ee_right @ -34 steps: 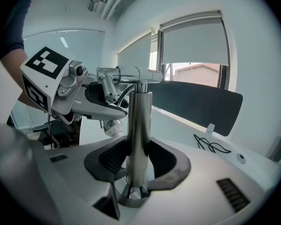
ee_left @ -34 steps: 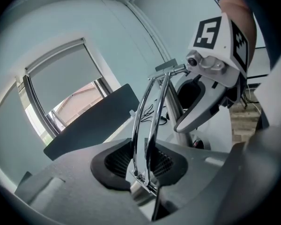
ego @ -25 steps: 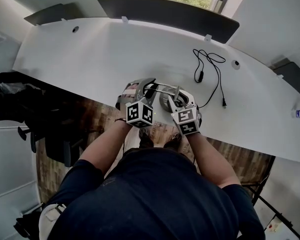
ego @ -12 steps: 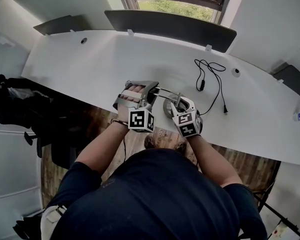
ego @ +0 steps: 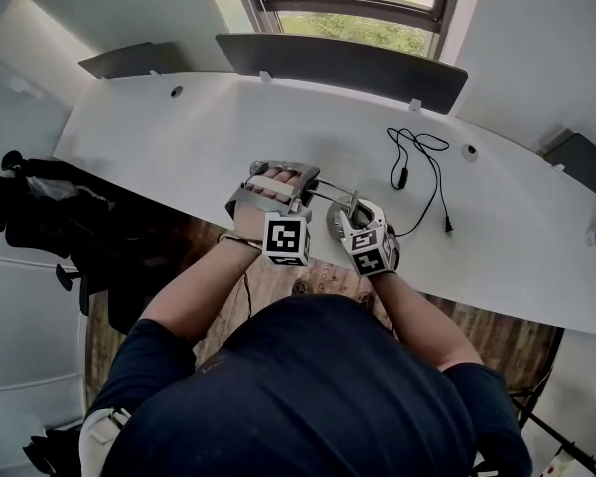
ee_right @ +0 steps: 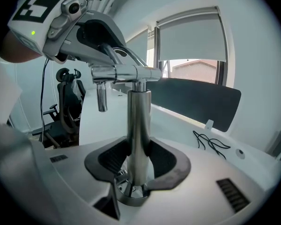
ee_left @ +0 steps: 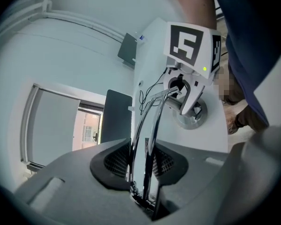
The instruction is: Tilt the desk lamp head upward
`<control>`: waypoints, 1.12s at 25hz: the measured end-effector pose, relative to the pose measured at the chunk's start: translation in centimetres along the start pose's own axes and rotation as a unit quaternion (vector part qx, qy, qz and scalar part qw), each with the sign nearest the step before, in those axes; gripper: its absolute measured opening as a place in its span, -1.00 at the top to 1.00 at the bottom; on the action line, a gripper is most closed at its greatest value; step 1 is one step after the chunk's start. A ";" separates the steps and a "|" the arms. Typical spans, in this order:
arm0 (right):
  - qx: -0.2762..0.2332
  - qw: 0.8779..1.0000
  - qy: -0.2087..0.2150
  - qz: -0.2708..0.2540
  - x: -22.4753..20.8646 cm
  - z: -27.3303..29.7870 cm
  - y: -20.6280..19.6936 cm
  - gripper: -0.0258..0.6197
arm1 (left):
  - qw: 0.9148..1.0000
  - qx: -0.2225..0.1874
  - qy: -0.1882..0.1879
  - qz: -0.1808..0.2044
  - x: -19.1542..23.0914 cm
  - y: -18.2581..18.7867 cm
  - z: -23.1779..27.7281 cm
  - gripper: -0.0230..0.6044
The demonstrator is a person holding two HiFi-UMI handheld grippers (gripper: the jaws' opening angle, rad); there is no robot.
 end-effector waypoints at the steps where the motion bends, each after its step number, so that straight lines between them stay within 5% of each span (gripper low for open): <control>1: -0.001 1.000 -0.001 -0.001 0.0 0.0 0.0 0.45 | 1.000 0.000 -0.004 0.011 0.2 0.3 -0.1 0.63; 16: -0.007 1.000 -0.010 -0.004 0.4 0.2 0.0 0.46 | 0.984 0.017 -0.046 0.171 1.5 2.6 -0.8 0.64; 28: -0.003 1.000 -0.018 -0.008 0.5 0.2 -0.1 0.46 | 0.976 0.031 -0.053 0.207 1.4 3.1 -1.1 0.65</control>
Point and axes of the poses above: the fingertips, and each gripper's own axes: z forward along the fingers, x to its left, y out of its top, the point moved 3 cm from there along -z, backward along the fingers, and after that the axes turned 12 degrees about y, right-handed, at the moved point
